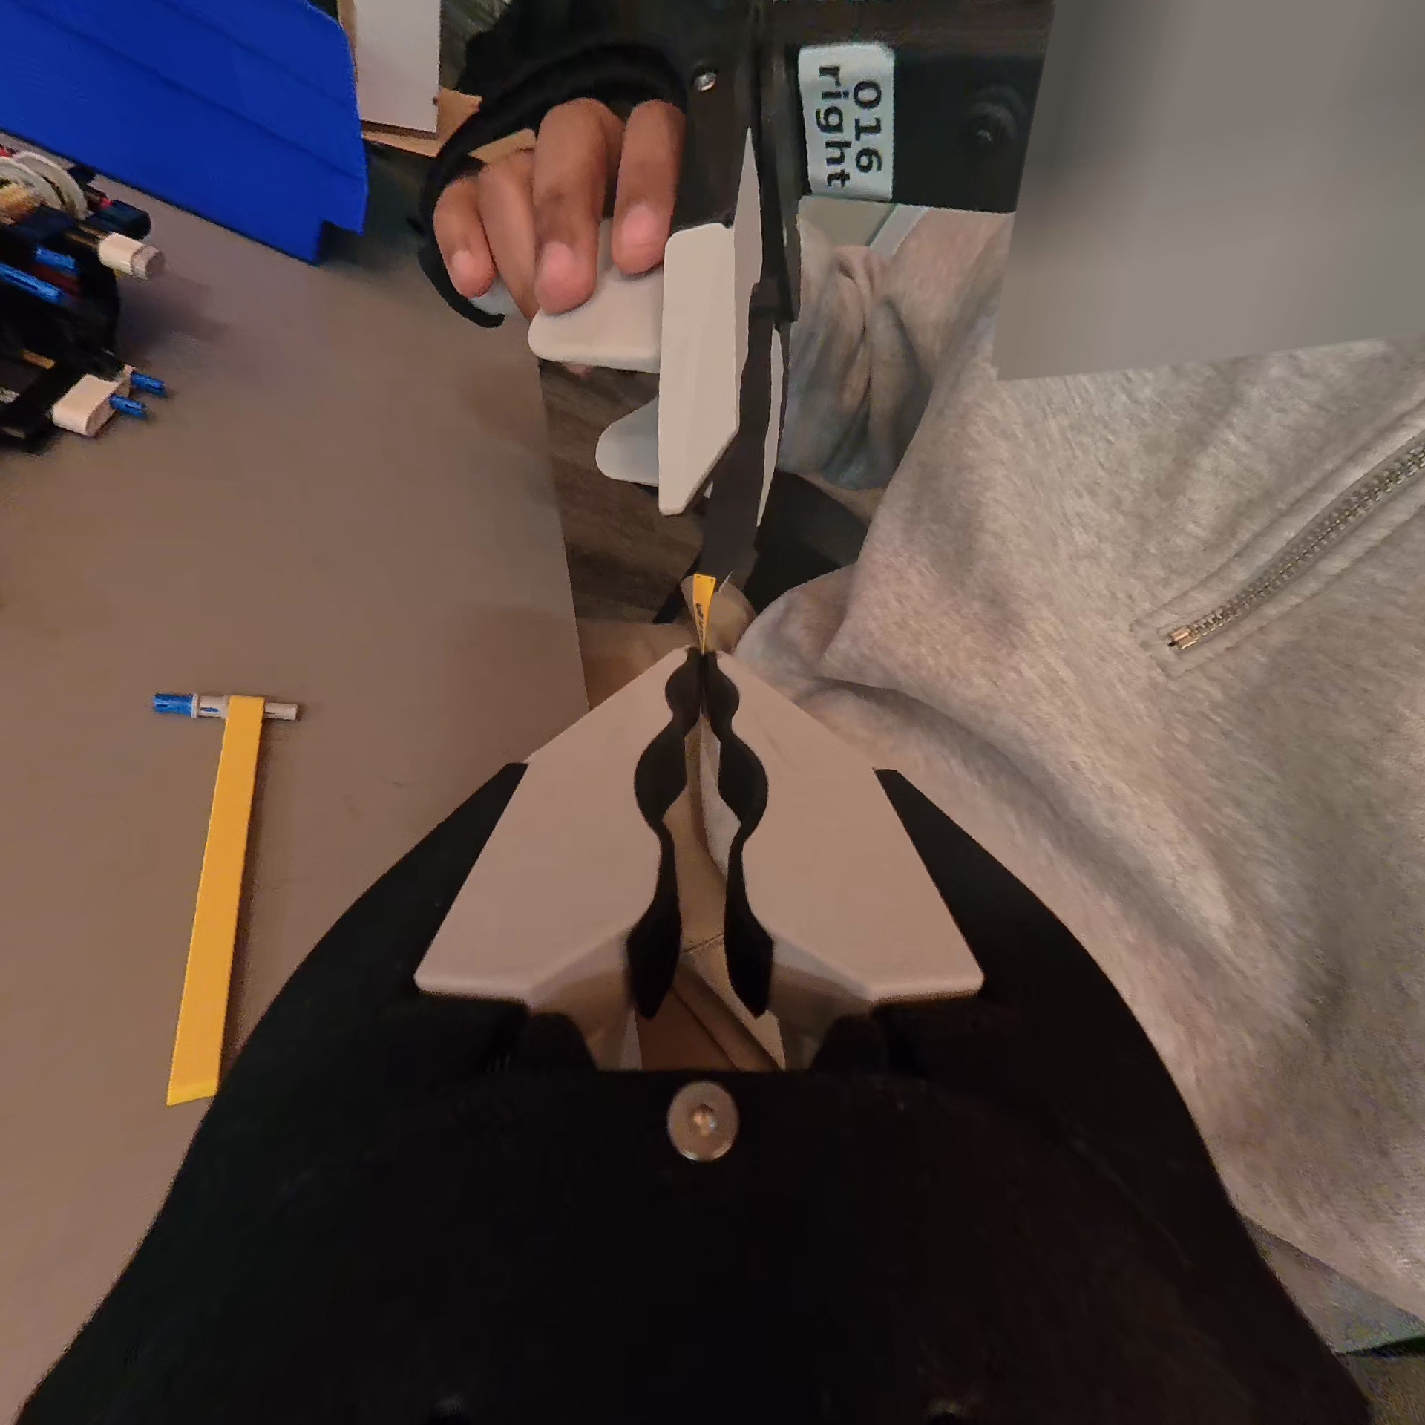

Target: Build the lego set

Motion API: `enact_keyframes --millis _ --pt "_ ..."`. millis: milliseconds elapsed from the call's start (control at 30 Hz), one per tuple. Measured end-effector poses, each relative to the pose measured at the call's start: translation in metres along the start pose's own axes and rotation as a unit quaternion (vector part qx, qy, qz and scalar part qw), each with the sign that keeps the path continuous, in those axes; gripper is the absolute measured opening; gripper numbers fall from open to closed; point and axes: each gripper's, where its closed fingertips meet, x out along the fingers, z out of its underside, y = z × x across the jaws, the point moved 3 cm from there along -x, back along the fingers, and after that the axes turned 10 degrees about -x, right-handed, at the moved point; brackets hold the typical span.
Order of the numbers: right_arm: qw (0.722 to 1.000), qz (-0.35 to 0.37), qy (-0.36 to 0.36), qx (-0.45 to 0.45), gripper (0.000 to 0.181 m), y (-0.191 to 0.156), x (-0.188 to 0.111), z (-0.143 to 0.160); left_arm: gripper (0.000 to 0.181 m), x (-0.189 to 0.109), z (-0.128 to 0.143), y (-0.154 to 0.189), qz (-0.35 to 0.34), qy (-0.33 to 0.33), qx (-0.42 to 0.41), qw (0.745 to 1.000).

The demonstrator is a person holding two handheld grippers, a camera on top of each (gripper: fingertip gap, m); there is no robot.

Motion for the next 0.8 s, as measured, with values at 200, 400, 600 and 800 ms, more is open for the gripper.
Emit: enact_keyframes --millis 200,400,600,800 --pt "1.000 0.009 -0.005 -0.008 0.027 0.001 -0.003 0.004 0.000 -0.002 -0.004 -0.004 0.013 0.022 -0.060 0.998" --pt "0.999 0.013 -0.017 -0.030 0.027 0.000 -0.003 0.007 0.000 -0.007 -0.008 -0.006 0.047 0.056 -0.140 0.987" --pt "0.997 0.021 -0.039 -0.056 0.030 0.000 -0.004 0.013 0.000 -0.012 -0.017 -0.009 0.071 0.100 -0.204 0.971" --pt "0.995 0.033 -0.068 -0.071 0.032 0.000 -0.006 0.024 0.000 -0.017 -0.019 -0.027 0.008 0.138 -0.248 0.959"
